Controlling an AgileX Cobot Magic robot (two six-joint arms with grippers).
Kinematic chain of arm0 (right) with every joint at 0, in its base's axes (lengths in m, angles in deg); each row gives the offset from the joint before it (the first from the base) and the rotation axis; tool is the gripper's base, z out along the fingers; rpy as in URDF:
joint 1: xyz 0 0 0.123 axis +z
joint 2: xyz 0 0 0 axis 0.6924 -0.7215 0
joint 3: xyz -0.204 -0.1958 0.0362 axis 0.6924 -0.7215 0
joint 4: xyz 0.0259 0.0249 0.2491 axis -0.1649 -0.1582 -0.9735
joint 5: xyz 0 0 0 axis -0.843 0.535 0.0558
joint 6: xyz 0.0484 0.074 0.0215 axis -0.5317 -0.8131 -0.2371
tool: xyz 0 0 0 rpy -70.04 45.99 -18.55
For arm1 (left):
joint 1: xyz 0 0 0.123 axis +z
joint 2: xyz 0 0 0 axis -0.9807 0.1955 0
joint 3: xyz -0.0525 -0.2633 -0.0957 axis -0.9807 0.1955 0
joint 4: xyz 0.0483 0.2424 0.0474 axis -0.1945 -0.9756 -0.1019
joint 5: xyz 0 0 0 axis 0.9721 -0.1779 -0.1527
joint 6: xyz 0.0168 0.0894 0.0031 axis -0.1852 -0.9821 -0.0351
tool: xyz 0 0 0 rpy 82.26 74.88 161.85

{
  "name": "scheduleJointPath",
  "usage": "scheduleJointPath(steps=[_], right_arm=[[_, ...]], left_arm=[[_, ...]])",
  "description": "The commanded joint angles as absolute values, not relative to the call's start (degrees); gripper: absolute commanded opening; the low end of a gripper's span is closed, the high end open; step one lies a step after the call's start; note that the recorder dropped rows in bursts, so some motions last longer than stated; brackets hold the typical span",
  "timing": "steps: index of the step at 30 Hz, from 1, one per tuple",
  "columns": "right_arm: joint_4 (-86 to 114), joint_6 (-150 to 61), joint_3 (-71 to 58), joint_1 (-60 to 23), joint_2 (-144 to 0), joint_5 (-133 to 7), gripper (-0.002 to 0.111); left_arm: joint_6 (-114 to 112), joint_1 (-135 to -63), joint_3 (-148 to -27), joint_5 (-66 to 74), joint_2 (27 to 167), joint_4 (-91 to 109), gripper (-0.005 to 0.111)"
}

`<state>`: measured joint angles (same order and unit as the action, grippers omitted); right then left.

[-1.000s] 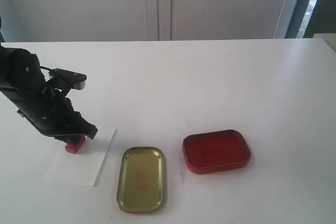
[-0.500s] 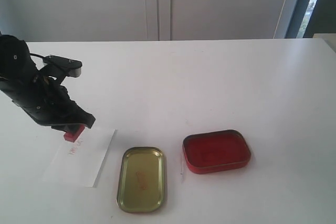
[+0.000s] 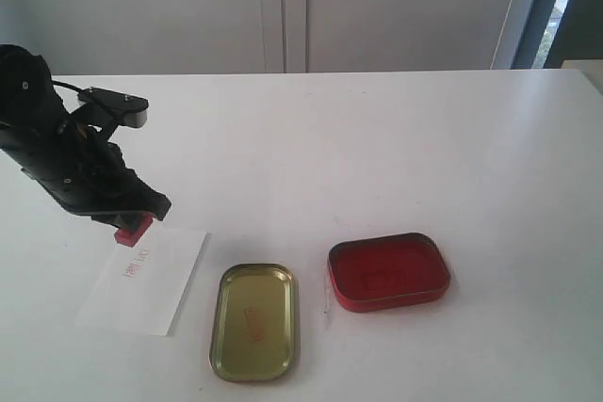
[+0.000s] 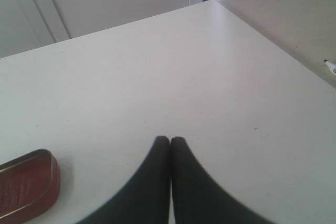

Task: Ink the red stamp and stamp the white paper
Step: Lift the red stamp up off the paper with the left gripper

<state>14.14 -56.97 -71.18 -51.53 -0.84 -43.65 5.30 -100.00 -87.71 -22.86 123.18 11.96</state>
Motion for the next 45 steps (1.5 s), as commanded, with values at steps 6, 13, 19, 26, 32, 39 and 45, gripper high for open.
scheduleJointPath(steps=[6,13,19,26,32,39,45], right_arm=[[14.14,-56.96,-71.31,-51.80,-0.49,-43.81,0.000],[14.14,-56.96,-71.31,-51.80,-0.49,-43.81,0.000],[14.14,-56.96,-71.31,-51.80,-0.49,-43.81,0.000],[14.14,-56.96,-71.31,-51.80,-0.49,-43.81,0.000],[14.14,-56.96,-71.31,-51.80,-0.49,-43.81,0.000],[14.14,-56.96,-71.31,-51.80,-0.49,-43.81,0.000],[14.14,-56.96,-71.31,-51.80,-0.49,-43.81,0.000]], left_arm=[[2.16,-100.04,-87.98,-28.05,119.37,11.96,0.000],[-1.64,-100.04,-89.83,-32.69,118.81,12.36,0.000],[-6.38,-100.04,-94.61,-35.42,118.81,17.15,0.000],[-11.42,-100.04,-99.06,-37.15,118.81,22.06,0.000],[-14.28,-100.04,-103.52,-41.28,120.47,22.98,0.000],[-16.69,-100.04,-110.43,-46.09,125.88,24.81,0.000],[-18.74,-100.04,-117.66,-49.47,132.27,26.86,0.000]])
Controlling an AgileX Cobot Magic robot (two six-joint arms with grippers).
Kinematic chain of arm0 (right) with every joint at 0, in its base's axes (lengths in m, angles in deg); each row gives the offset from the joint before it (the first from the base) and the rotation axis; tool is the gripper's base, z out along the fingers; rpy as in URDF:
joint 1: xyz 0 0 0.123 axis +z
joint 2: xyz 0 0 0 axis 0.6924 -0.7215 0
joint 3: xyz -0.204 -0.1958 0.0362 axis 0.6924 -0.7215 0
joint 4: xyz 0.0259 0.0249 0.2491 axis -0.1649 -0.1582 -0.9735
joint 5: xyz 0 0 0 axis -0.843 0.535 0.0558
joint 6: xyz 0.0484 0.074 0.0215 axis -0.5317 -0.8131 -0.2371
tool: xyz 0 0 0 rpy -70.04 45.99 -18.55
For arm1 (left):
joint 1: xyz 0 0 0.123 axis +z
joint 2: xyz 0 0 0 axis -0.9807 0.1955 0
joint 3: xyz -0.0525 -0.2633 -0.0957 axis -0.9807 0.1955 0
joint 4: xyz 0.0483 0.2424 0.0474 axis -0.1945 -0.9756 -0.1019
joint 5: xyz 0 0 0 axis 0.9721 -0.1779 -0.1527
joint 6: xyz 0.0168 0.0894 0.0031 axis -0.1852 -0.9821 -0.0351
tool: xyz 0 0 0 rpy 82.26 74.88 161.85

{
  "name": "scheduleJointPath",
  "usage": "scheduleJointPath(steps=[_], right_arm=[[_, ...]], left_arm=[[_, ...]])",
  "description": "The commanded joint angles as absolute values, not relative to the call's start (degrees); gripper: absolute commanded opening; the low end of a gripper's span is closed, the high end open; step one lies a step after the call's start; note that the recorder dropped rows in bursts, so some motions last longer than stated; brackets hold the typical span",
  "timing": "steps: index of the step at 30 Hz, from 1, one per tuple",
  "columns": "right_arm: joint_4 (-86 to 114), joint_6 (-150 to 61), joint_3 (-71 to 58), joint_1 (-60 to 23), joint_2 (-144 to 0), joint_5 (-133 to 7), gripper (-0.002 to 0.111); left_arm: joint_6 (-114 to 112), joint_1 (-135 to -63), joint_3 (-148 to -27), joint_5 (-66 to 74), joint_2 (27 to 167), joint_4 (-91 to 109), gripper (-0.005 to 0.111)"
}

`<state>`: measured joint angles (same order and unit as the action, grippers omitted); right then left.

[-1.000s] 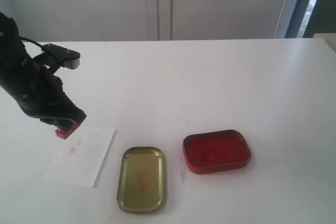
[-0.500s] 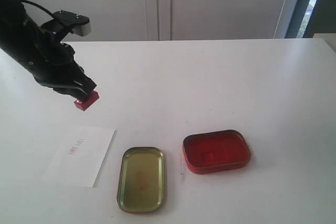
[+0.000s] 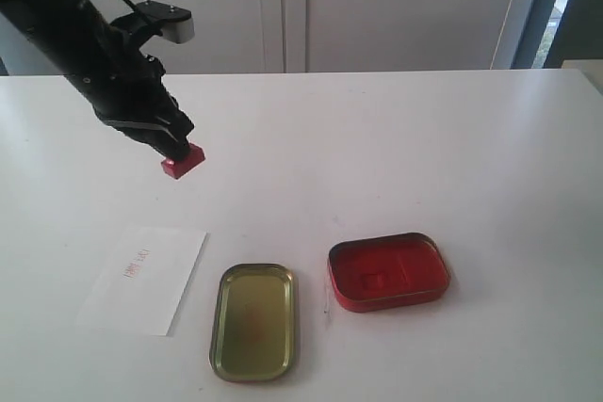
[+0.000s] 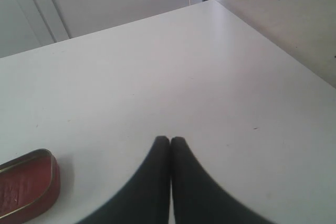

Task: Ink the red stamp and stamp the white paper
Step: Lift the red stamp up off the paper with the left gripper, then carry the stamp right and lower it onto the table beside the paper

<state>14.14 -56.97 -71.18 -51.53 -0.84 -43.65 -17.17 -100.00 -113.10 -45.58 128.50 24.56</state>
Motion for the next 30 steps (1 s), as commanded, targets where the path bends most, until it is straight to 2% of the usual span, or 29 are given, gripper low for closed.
scheduleJointPath(steps=[1,12,17,30], right_arm=[[14.14,-56.96,-71.31,-51.80,-0.49,-43.81,0.000],[14.14,-56.96,-71.31,-51.80,-0.49,-43.81,0.000],[14.14,-56.96,-71.31,-51.80,-0.49,-43.81,0.000],[14.14,-56.96,-71.31,-51.80,-0.49,-43.81,0.000]], left_arm=[[-19.31,-100.04,-118.75,-50.22,133.20,27.20,0.000],[-22.59,-99.82,-134.12,-59.05,145.83,29.15,0.000],[-25.13,-97.59,-140.83,-65.23,151.02,36.60,0.000],[-27.02,-95.18,-146.58,-66.08,158.21,45.81,0.000]])
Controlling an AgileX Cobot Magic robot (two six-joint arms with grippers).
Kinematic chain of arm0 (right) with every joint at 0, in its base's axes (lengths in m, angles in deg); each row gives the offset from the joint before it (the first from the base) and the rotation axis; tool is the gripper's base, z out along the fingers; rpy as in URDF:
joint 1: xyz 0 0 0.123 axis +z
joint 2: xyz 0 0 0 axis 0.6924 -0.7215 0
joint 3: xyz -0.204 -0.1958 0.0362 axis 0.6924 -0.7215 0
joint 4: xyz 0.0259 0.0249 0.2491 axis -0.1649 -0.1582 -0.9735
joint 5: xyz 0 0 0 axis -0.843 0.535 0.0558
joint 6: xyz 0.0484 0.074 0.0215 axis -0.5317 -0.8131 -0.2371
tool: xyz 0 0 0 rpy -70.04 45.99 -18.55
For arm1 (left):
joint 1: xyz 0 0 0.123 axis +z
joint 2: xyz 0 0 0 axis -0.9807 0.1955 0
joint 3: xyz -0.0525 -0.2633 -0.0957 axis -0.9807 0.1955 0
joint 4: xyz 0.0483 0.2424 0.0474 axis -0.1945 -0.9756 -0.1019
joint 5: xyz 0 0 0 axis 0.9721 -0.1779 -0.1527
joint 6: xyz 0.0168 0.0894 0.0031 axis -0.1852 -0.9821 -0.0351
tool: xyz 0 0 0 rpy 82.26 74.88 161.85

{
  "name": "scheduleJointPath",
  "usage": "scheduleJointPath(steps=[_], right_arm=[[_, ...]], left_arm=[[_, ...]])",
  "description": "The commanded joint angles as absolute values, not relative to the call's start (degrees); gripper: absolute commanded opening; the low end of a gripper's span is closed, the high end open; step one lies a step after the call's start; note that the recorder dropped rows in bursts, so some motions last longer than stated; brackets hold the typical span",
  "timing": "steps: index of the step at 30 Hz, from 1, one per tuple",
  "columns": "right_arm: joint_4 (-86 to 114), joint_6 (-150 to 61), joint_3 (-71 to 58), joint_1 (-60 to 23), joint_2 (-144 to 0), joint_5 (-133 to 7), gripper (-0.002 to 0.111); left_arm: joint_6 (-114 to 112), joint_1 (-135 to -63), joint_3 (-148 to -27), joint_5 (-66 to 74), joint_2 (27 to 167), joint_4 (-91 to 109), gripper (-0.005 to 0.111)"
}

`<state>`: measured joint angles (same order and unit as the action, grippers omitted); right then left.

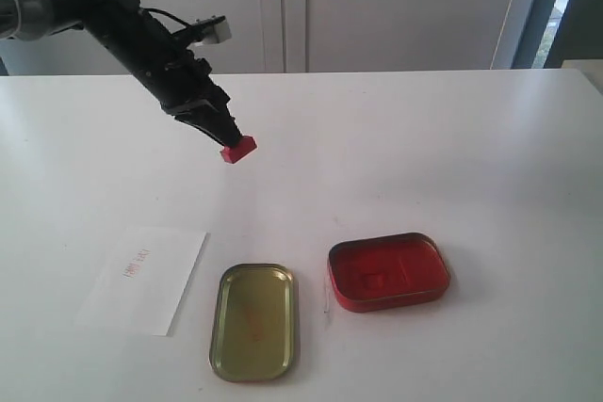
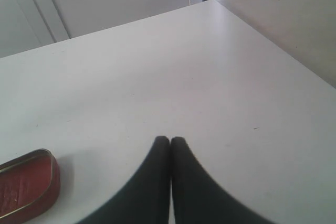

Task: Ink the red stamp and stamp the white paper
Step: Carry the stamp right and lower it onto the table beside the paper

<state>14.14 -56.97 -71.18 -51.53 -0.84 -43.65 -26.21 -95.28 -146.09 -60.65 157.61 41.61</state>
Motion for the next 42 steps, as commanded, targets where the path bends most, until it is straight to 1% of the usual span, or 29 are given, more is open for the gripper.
scheduleJointPath(steps=[1,9,14,18,22,36,42], right_arm=[[14.14,-56.96,-71.31,-51.80,-0.49,-43.81,0.000],[14.14,-56.96,-71.31,-51.80,-0.49,-43.81,0.000],[14.14,-56.96,-71.31,-51.80,-0.49,-43.81,0.000],[14.14,-56.96,-71.31,-51.80,-0.49,-43.81,0.000],[14.14,-56.96,-71.31,-51.80,-0.49,-43.81,0.000],[14.14,-56.96,-71.31,-51.80,-0.49,-43.81,0.000],[14.14,-56.96,-71.31,-51.80,-0.49,-43.81,0.000]], left_arm=[[-27.02,-95.18,-146.58,-66.08,158.48,46.85,0.000],[-26.22,-95.18,-145.86,-66.08,158.81,51.58,0.000],[-26.17,-94.28,-139.85,-66.08,158.28,53.65,0.000],[-28.72,-93.09,-132.57,-66.08,155.27,53.70,0.000],[-32.28,-92.54,-128.12,-66.08,151.66,56.96,0.000],[-39.92,-92.54,-118.34,-66.08,151.15,67.96,0.000],[-41.49,-92.64,-117.66,-66.08,154.24,72.18,0.000]])
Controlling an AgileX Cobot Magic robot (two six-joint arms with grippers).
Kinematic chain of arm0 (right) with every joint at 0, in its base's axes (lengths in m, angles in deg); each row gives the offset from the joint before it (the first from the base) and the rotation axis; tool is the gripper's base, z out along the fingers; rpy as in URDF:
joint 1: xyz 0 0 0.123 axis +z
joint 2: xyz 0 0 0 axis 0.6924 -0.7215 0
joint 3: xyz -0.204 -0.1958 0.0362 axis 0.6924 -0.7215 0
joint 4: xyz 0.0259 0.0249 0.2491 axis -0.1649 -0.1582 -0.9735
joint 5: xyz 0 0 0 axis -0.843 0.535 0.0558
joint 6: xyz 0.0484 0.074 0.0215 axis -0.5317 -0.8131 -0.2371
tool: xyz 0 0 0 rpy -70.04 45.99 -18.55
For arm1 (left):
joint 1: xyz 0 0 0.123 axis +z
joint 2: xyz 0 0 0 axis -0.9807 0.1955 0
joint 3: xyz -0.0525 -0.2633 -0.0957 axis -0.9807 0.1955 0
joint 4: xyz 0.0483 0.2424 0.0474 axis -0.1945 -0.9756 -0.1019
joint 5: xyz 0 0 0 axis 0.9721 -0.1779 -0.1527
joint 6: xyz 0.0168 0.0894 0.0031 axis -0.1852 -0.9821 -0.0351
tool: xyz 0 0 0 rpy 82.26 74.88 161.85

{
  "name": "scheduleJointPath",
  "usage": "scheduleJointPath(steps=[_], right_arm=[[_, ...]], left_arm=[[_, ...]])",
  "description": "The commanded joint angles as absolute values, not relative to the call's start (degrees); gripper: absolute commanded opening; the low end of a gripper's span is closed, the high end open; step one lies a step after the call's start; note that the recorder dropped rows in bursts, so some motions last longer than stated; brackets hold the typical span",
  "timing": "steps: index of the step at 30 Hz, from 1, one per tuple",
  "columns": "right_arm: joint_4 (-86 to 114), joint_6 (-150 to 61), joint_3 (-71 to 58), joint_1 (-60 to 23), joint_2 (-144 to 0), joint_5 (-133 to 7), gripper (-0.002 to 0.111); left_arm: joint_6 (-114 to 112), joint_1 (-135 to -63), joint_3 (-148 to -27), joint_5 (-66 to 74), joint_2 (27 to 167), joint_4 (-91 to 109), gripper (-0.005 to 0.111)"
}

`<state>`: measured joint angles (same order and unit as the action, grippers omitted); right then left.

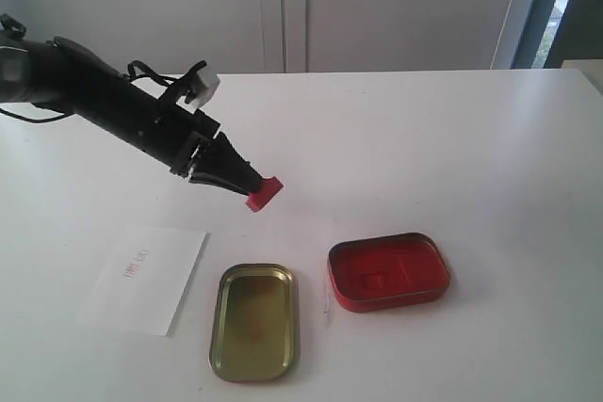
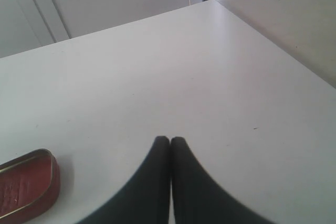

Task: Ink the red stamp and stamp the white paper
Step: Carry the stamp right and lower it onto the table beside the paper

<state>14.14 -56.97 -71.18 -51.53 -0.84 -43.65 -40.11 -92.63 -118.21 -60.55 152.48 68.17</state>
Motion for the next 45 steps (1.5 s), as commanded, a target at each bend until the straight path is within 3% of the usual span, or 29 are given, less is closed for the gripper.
scheduleJointPath(steps=[1,45], right_arm=[[14.14,-56.96,-71.31,-51.80,-0.49,-43.81,0.000],[14.14,-56.96,-71.31,-51.80,-0.49,-43.81,0.000]], left_arm=[[-41.80,-92.64,-117.66,-66.08,154.99,72.87,0.000],[-36.64,-92.64,-117.66,-55.54,160.31,66.66,0.000]])
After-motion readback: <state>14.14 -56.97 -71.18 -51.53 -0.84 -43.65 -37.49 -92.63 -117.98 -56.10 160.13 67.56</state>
